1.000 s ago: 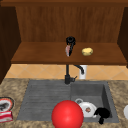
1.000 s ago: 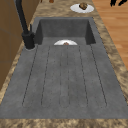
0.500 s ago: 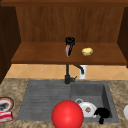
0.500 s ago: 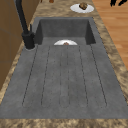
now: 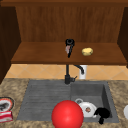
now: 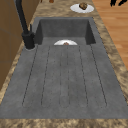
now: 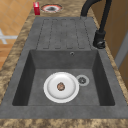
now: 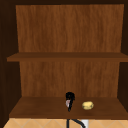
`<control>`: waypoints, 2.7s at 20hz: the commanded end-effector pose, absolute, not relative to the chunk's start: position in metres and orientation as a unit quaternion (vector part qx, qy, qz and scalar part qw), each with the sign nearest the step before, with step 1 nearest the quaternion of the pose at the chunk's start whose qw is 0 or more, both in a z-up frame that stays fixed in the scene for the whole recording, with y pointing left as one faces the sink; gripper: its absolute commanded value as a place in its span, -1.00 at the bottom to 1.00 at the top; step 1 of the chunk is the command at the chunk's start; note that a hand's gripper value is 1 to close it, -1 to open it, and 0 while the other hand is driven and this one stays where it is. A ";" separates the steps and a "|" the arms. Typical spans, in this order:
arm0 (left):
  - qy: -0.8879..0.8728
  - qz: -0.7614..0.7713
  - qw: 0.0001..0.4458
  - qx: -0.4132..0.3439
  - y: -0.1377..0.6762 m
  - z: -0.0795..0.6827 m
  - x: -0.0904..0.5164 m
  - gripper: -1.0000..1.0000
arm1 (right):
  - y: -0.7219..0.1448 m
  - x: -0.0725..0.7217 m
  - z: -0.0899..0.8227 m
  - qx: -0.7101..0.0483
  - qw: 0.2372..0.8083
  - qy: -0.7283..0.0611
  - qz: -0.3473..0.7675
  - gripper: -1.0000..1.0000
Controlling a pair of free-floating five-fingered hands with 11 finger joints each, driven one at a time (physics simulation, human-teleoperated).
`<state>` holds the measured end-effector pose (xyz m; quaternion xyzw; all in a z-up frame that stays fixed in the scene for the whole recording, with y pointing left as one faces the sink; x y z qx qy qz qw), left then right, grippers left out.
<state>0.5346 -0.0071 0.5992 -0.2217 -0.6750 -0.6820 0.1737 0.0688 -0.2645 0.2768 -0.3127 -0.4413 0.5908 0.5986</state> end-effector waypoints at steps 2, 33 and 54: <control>-0.698 -0.654 0.206 -0.207 -0.006 0.574 0.542 -1.00 | -0.264 0.069 0.277 -0.313 0.599 -0.441 0.591 0.00; -0.691 -0.693 0.102 -0.180 0.017 0.664 0.542 1.00 | -0.264 0.069 0.277 -0.313 0.599 -0.441 0.591 0.00; -0.685 -0.711 0.056 -0.151 0.033 0.799 0.466 1.00 | -0.264 0.069 0.277 -0.313 0.599 -0.441 0.591 0.00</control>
